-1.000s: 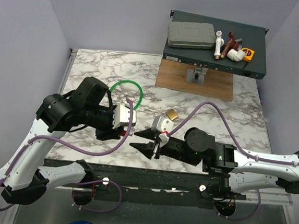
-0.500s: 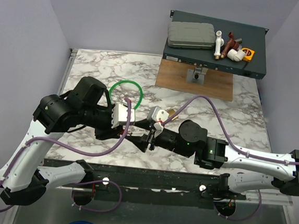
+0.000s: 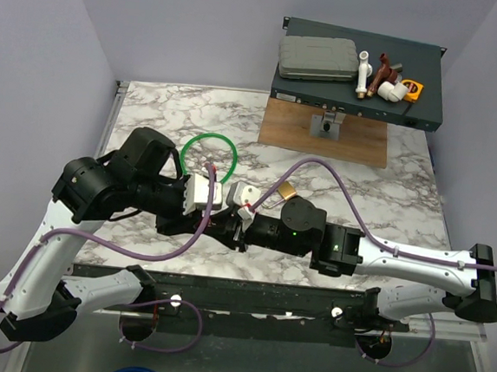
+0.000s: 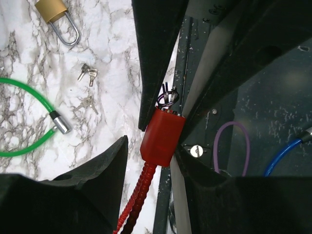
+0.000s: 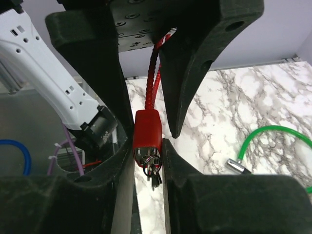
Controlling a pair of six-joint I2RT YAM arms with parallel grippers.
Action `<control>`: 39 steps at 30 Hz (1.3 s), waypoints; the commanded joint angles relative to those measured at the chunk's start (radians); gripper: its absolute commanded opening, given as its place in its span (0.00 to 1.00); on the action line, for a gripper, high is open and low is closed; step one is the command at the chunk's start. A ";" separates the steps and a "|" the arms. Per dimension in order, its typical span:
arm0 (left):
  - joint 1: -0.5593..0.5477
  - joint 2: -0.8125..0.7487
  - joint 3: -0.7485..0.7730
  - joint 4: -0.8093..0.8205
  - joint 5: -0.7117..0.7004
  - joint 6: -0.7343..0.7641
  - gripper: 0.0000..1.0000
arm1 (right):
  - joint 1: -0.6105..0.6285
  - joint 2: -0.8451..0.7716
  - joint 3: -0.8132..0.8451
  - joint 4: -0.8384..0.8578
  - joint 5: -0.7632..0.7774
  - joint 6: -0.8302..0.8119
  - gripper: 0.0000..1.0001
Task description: Unlock with the key
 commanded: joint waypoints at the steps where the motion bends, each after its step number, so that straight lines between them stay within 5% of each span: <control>1: 0.006 -0.014 0.011 -0.028 0.074 0.029 0.00 | -0.010 0.001 0.038 0.049 -0.053 -0.021 0.15; 3: 0.007 -0.017 0.006 -0.050 0.102 0.051 0.00 | -0.011 -0.009 0.038 0.050 -0.054 -0.032 0.01; 6: 0.007 -0.020 0.000 -0.064 0.128 0.066 0.02 | -0.012 -0.021 0.033 0.054 -0.057 -0.043 0.01; 7: 0.006 -0.020 0.003 -0.064 0.129 0.067 0.13 | -0.012 -0.021 0.034 0.049 -0.057 -0.044 0.01; 11: 0.006 -0.014 0.044 -0.058 0.085 0.062 0.84 | -0.013 -0.011 0.048 -0.017 -0.090 -0.049 0.01; 14: 0.005 -0.028 0.076 -0.043 0.056 0.091 0.98 | -0.012 -0.002 0.061 -0.080 -0.107 -0.054 0.01; 21: -0.007 -0.015 0.051 -0.097 0.067 0.141 0.96 | -0.012 -0.012 0.075 -0.104 -0.098 -0.061 0.01; 24: -0.029 -0.021 0.005 -0.075 0.035 0.160 0.78 | -0.013 0.006 0.108 -0.156 -0.119 -0.064 0.01; 30: -0.079 -0.003 -0.025 -0.068 -0.057 0.190 0.59 | -0.012 0.035 0.150 -0.197 -0.142 -0.069 0.01; 34: -0.093 0.000 -0.009 -0.055 -0.071 0.191 0.30 | -0.012 0.055 0.172 -0.232 -0.149 -0.075 0.01; 39: -0.098 -0.001 0.032 -0.052 -0.041 0.171 0.24 | -0.012 0.068 0.186 -0.243 -0.137 -0.078 0.01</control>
